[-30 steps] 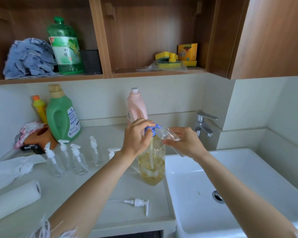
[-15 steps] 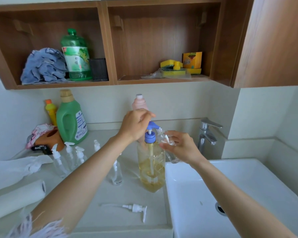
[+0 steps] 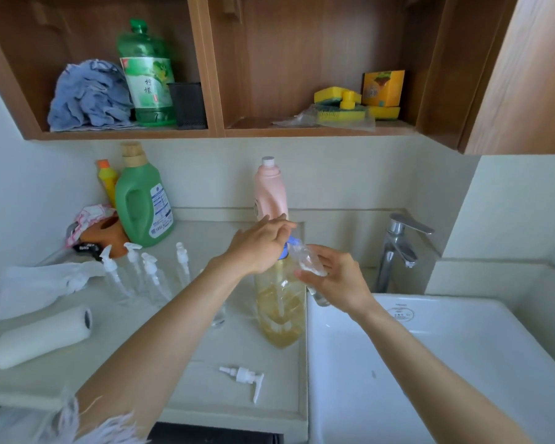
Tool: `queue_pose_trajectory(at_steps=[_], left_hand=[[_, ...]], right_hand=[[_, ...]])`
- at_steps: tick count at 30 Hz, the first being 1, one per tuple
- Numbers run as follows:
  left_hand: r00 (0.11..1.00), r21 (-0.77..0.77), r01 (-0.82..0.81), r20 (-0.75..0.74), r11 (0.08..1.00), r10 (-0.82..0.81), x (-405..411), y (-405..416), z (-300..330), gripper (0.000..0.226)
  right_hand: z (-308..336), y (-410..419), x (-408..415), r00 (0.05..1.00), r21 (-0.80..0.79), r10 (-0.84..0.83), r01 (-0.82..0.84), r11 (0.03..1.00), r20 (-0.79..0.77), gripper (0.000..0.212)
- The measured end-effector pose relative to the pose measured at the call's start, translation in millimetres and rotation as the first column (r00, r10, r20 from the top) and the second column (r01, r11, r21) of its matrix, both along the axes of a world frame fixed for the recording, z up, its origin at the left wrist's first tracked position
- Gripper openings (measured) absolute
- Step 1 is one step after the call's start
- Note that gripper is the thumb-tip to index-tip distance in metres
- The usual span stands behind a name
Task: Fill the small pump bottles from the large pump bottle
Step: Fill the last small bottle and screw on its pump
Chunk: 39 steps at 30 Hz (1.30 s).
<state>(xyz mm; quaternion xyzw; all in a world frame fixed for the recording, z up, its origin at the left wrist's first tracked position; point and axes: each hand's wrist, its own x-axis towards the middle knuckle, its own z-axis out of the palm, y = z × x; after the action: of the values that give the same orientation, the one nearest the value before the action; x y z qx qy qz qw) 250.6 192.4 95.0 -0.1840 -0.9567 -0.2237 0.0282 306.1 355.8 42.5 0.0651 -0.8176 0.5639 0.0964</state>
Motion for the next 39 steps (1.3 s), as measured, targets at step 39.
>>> queue_pose_trajectory(at_steps=[39], left_hand=[[0.898,0.221,-0.055,-0.416,0.974,0.145,57,8,-18,0.058]], right_hand=[[1,16,-16,0.983,-0.024,0.150,-0.153,0.988,-0.102,0.040]])
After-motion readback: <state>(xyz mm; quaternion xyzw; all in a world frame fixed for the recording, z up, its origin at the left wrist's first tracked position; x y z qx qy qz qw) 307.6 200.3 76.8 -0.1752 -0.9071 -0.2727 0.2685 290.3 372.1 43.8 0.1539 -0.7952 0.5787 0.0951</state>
